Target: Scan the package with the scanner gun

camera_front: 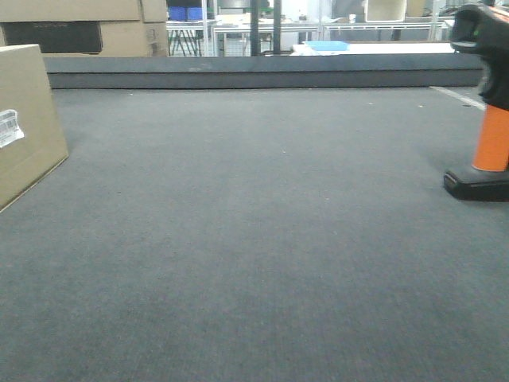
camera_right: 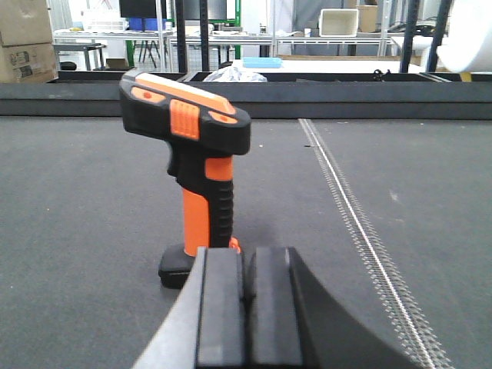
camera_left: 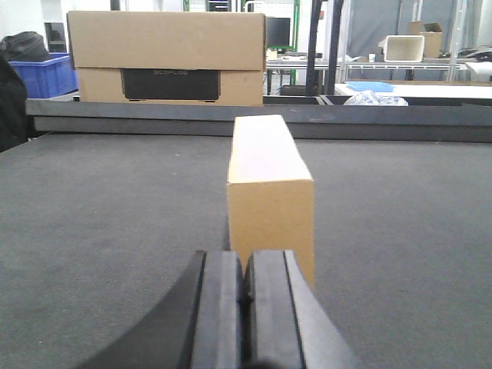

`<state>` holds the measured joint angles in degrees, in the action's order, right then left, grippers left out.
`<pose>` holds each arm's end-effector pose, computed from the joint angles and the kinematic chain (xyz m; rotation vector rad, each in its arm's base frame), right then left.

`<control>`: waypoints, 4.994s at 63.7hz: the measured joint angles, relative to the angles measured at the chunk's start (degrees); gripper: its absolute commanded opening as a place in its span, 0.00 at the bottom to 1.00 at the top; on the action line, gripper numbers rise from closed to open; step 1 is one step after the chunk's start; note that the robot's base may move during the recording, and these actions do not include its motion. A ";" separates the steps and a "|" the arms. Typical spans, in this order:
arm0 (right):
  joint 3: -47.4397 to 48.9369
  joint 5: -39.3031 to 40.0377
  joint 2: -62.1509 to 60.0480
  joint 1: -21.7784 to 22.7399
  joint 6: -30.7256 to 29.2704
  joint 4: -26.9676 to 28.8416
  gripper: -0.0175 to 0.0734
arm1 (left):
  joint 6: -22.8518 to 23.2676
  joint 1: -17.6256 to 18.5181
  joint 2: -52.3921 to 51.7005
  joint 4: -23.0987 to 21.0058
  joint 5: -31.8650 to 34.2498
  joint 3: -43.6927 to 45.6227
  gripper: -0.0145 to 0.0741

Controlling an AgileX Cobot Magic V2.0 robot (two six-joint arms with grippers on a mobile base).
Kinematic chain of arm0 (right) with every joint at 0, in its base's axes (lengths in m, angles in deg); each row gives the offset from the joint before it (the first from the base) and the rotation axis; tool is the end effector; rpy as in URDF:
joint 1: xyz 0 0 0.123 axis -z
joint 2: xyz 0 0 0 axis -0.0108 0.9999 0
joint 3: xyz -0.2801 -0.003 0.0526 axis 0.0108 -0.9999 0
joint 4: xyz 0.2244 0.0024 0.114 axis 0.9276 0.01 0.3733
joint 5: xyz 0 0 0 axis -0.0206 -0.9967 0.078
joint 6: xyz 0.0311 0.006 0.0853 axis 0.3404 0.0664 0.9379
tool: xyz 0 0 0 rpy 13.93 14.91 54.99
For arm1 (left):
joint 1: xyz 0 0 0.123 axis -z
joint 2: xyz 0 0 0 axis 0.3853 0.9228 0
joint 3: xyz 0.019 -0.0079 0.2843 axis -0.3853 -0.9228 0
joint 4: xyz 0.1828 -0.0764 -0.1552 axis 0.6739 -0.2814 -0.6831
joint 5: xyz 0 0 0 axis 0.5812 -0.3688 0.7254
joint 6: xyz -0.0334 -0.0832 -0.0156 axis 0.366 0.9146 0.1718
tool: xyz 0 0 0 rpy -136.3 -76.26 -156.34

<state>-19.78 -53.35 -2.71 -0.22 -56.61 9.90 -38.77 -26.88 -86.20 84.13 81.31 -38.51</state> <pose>0.0567 0.0015 0.2048 0.0313 1.5759 0.0666 0.0565 0.0042 0.2095 -0.0328 1.5140 0.0837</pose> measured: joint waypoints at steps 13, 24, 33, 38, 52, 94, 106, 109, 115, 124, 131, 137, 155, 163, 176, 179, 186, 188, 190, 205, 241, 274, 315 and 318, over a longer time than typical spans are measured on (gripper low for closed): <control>0.00 0.00 0.00 0.00 0.00 0.00 0.02 | 0.00 0.00 0.00 0.00 0.00 0.00 0.04; 0.00 0.00 0.00 0.00 0.00 0.00 0.02 | 0.00 0.00 0.00 0.00 0.00 0.00 0.04; 0.00 0.00 0.00 0.00 0.00 0.00 0.02 | 0.00 0.00 0.00 0.00 0.00 0.00 0.04; 0.00 0.00 0.00 0.00 0.00 0.00 0.02 | 0.00 0.00 0.00 0.00 0.00 0.00 0.04; 0.00 0.00 0.00 0.00 0.00 0.00 0.02 | 0.00 0.00 0.00 0.00 0.00 0.00 0.04; 0.00 0.44 0.00 0.00 0.00 0.00 0.02 | 0.00 0.00 0.00 0.00 0.00 0.00 0.04; 0.00 3.37 0.00 0.00 0.00 0.00 0.02 | 0.00 0.00 0.00 0.00 3.67 0.00 0.04; 0.00 5.81 0.00 0.00 0.00 0.00 0.02 | 0.00 0.00 0.00 0.00 6.20 0.00 0.04; 0.16 8.49 0.00 0.00 0.00 0.00 0.02 | 0.00 0.00 0.00 0.00 10.70 0.00 0.04; 6.59 6.02 -0.03 0.00 0.00 0.00 0.02 | 0.00 0.00 0.00 0.00 9.47 3.94 0.04; 15.25 2.48 0.19 0.00 0.00 0.00 0.02 | 0.00 0.00 -0.11 0.00 3.75 11.95 0.05; 21.28 -1.60 2.94 0.00 0.00 0.00 0.02 | 0.00 0.00 1.68 0.00 -3.06 19.52 0.14; 27.53 -6.35 16.12 0.00 0.00 0.00 0.48 | 0.00 0.00 13.18 -0.17 -17.07 31.32 0.65; 27.53 -6.83 20.06 0.00 0.00 0.00 0.79 | 0.00 0.00 18.44 -1.25 -22.93 34.08 0.80; 27.53 -7.24 22.36 0.00 0.00 -0.04 0.82 | 0.00 0.58 28.24 -1.60 -33.56 40.59 0.84; 27.53 -7.24 22.36 0.00 0.00 -0.04 0.82 | 0.00 1.45 30.67 -1.69 -35.75 42.67 0.84; 27.53 -7.45 22.36 0.00 0.00 -0.13 0.82 | 0.00 4.19 37.47 -1.69 -41.73 49.35 0.84; 27.53 -7.45 22.36 0.00 0.00 -0.13 0.82 | 0.00 4.66 39.57 -1.69 -43.13 51.03 0.84; 27.53 -7.67 22.36 0.00 0.00 -0.13 0.82 | 0.00 5.09 41.72 -1.69 -44.88 53.17 0.84; 27.53 -7.79 22.36 -0.43 0.00 -0.13 0.82 | 0.52 5.39 57.75 -1.82 -57.26 69.37 0.84; 27.53 -8.37 22.36 -1.46 0.00 -0.13 0.82 | -2.43 3.64 89.77 -0.81 -68.44 87.41 0.84; 27.53 -8.59 22.36 -1.46 0.00 -0.17 0.82 | -2.86 2.31 97.14 0.75 -65.63 87.41 0.84; 27.53 -9.07 22.36 -2.75 0.00 -0.17 0.82 | -3.73 2.21 96.38 -2.96 -67.77 87.52 0.04; 27.53 -9.18 22.36 -2.86 0.00 -0.17 0.82 | -4.92 2.22 94.90 -5.44 -68.37 87.23 0.04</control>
<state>7.75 -62.52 19.65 -3.08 -56.61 9.73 -43.69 -24.66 8.70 78.69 12.94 48.72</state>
